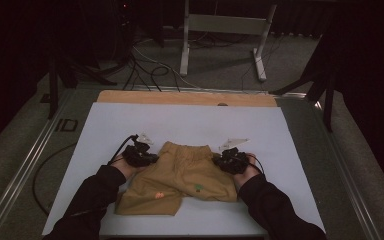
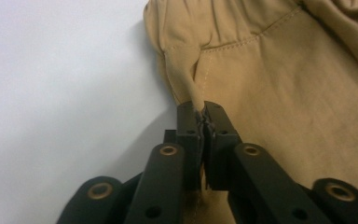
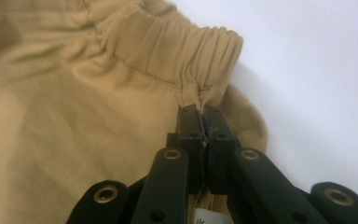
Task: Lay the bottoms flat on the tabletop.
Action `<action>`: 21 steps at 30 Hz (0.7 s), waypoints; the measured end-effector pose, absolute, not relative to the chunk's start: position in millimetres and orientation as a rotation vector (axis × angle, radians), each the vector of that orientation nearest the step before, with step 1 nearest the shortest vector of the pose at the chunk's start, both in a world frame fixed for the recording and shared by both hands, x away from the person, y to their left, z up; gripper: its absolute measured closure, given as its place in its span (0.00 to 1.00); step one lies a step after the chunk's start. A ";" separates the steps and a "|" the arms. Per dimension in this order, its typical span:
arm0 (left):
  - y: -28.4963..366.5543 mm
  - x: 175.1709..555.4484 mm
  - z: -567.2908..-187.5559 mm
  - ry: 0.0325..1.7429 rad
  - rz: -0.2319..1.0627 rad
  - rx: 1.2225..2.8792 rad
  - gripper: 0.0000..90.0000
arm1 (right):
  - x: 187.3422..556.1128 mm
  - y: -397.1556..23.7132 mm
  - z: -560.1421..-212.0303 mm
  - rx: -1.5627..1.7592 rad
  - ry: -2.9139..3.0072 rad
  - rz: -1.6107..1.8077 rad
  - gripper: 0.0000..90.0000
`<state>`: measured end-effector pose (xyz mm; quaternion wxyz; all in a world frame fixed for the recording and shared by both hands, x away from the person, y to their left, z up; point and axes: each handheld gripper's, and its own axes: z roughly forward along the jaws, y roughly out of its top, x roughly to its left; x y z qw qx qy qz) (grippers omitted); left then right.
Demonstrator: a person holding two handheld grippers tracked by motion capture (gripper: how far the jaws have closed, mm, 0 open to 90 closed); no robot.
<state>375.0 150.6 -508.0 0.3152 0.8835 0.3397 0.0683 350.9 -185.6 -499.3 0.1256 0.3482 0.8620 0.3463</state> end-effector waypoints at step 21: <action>156.4 434.1 -440.9 0.963 0.490 2.083 0.98 | 428.0 -195.6 -424.9 1.118 2.213 1.245 0.98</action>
